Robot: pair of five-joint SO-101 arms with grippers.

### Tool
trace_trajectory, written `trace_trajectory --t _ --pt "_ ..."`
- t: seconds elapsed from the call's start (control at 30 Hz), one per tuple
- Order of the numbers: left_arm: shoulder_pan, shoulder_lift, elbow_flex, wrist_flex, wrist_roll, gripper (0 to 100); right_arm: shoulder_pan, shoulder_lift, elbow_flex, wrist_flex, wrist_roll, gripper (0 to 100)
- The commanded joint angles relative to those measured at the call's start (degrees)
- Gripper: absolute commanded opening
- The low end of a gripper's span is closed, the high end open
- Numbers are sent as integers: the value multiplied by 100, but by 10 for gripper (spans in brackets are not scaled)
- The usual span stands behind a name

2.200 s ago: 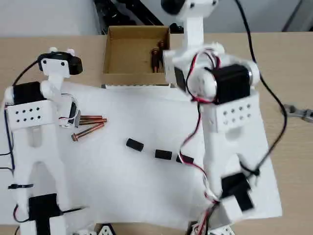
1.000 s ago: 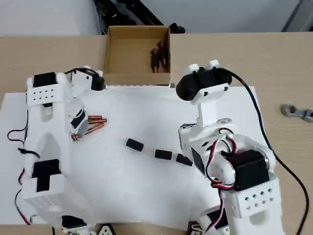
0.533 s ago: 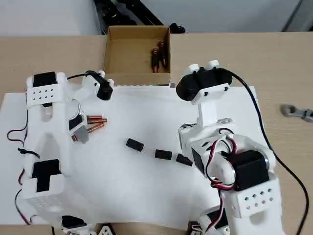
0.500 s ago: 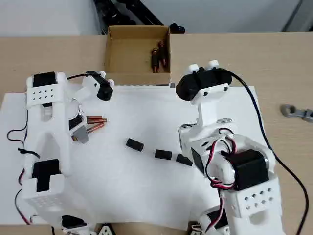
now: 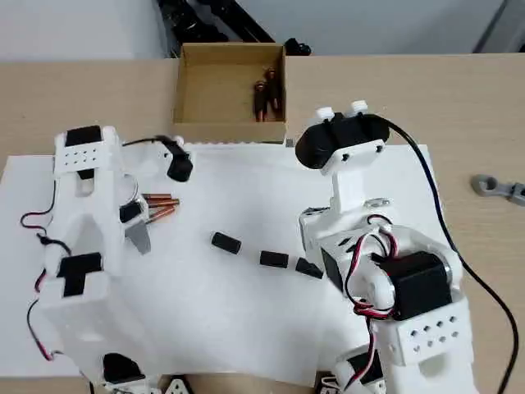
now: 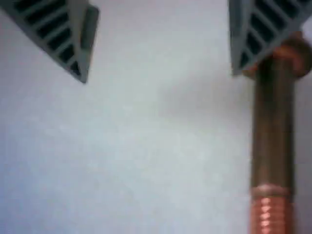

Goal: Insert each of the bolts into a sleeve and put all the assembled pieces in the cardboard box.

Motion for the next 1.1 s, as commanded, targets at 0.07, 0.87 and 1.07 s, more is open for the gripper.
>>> trace_trajectory --t 0.07,0.87,1.07 --pt "-26 334 -224 -299 -26 182 -4 -92 -26 -66 26 4" --pt "299 -220 -1262 149 -132 181 -4 -110 229 -57 26 4" --pt "220 703 -1842 158 -132 181 -22 -110 229 -110 26 4"
